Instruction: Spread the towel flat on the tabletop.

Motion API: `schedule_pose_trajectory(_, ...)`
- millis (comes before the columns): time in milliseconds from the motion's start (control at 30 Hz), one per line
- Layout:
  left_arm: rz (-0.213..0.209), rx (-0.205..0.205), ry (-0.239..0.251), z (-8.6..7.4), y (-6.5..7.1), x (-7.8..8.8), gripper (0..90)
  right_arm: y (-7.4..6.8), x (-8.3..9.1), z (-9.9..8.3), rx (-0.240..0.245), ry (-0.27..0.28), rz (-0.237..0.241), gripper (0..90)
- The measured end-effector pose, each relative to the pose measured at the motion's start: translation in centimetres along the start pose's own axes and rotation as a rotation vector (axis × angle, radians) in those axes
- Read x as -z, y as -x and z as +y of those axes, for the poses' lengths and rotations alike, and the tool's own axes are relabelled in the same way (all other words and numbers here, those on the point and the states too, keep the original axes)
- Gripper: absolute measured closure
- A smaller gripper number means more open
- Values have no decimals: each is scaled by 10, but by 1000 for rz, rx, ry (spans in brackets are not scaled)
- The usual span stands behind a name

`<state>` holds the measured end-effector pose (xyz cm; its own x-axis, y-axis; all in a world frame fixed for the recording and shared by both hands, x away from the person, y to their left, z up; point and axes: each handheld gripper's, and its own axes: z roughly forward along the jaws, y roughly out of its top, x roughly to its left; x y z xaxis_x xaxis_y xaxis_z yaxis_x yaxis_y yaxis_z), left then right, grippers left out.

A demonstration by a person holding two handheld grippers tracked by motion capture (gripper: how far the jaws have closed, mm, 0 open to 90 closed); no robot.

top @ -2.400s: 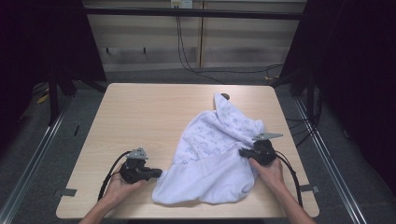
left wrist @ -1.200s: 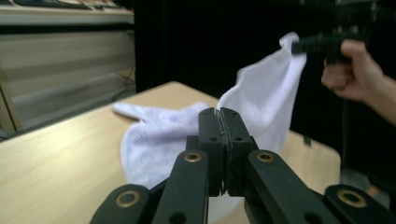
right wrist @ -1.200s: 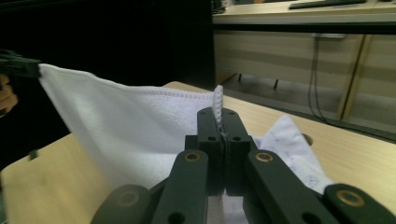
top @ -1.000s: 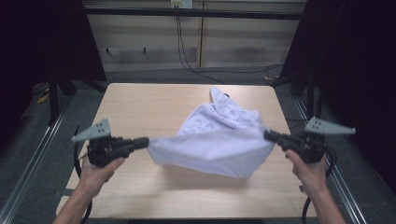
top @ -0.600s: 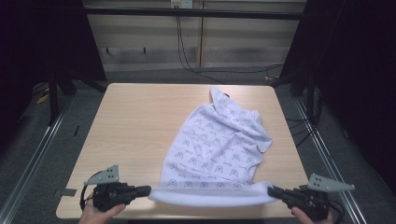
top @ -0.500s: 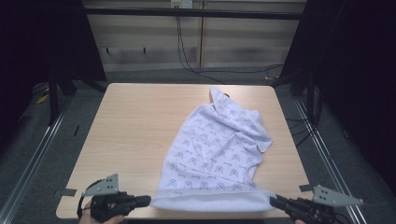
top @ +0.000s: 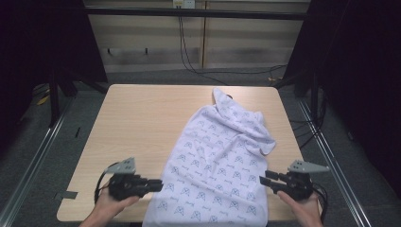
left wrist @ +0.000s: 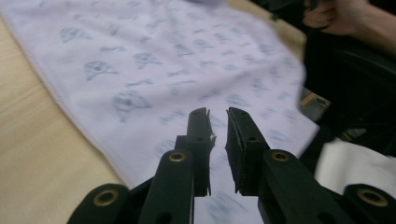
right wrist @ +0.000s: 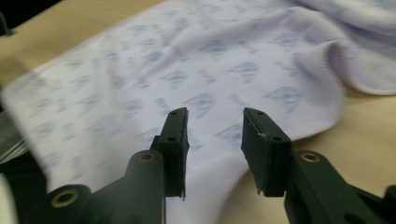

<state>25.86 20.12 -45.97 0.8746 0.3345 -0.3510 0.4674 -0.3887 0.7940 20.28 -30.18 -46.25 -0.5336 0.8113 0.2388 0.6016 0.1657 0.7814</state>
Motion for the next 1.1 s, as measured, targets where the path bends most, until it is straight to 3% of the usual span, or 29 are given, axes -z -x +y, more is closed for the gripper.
schedule_pose_trajectory(33,17,19,-22,4,-11,-12,794,0,0,0,0,0,0,609)
schedule_pose_trajectory(67,37,23,-69,9,-24,-26,793,8,-5,3,1,0,-20,604)
schedule_pose_trajectory(167,86,33,-112,26,-55,-64,799,39,-24,16,-24,-2,-68,589)
schedule_pose_trajectory(200,86,33,-112,26,-55,-64,803,39,-24,16,-24,-2,-68,589)
schedule_pose_trajectory(267,113,33,-121,34,-65,-80,806,52,-39,21,-26,-27,-83,591)
schedule_pose_trajectory(367,157,27,-144,39,-75,-98,816,56,-50,23,-18,-60,-87,590)
schedule_pose_trajectory(433,150,37,-135,37,-77,-100,843,56,-57,24,-3,-82,-107,586)
schedule_pose_trajectory(500,175,7,-162,33,-71,-92,874,58,-63,26,-11,-87,-111,636)
schedule_pose_trajectory(567,171,6,-161,29,-68,-88,878,59,-63,26,-5,-84,-108,632)
schedule_pose_trajectory(600,161,7,-163,20,-62,-77,892,59,-63,25,-15,-82,-103,620)
schedule_pose_trajectory(767,136,36,-167,0,-48,-55,893,53,-65,26,-8,-85,-71,583)
schedule_pose_trajectory(933,40,65,-222,-30,-7,-29,890,32,-70,26,18,-86,39,561)
schedule_pose_trajectory(967,40,65,-222,-30,-7,-29,883,32,-70,26,18,-86,39,561)
schedule_pose_trajectory(1033,9,37,-241,-36,5,-25,862,27,-71,25,18,-95,66,548)
schedule_pose_trajectory(1067,26,14,-223,-34,10,-24,833,22,-72,25,35,-97,100,551)
schedule_pose_trajectory(1100,26,14,-223,-34,10,-24,832,22,-72,25,35,-97,100,551)
